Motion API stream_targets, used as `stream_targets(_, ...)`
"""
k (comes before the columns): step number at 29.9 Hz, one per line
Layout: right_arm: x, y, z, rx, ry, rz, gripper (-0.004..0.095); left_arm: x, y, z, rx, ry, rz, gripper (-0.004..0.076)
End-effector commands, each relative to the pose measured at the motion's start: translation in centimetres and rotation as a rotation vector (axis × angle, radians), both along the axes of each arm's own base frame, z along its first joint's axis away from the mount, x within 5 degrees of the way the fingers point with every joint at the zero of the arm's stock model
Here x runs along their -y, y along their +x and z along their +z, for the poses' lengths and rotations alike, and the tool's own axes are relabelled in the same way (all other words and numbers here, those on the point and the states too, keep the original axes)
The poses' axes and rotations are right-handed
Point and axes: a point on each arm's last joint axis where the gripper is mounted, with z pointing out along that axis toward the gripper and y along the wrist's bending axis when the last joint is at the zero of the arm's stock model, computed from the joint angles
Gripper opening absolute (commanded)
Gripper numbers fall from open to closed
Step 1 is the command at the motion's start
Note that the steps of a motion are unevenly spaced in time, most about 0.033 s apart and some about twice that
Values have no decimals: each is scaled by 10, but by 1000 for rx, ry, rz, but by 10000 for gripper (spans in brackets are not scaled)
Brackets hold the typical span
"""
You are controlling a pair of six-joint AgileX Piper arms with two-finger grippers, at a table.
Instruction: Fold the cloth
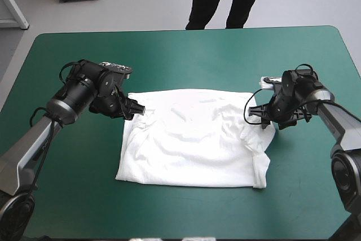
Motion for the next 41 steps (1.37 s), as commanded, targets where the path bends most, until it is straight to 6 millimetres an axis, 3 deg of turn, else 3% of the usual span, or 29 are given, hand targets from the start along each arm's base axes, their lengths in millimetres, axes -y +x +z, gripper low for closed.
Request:
stream_targets(1,2,4,11,43,2,8,482,-2,-6,21,73,-38,9,506)
stream_targets(4,1,6,7,32,0,8,473,-2,-6,21,73,-38,9,506)
stream_targets(7,1,6,3,11,0,6,367,-2,-6,21,73,-38,9,506)
stream_targets(12,2,-1,-6,-39,-8,10,-22,-2,-6,21,73,-38,9,489)
stream_targets(15,3,-4,-9,-58,-10,10,-17,-2,-6,21,73,-38,9,484)
stream_targets(18,2,-3,1,-34,-3,11,-17,-2,-6,21,73,-38,9,467)
stream_targets(26,-12,-8,62,118,64,51,-17,-2,-5,21,81,-41,8,432)
stream_targets(31,-40,-13,82,155,179,115,-17,-2,-5,22,88,-46,7,418)
stream_targets(37,-84,-19,83,199,245,216,-17,-2,-5,22,87,-46,7,418)
stream_targets(41,-105,-16,69,192,254,245,-17,-2,-5,22,87,-46,7,418)
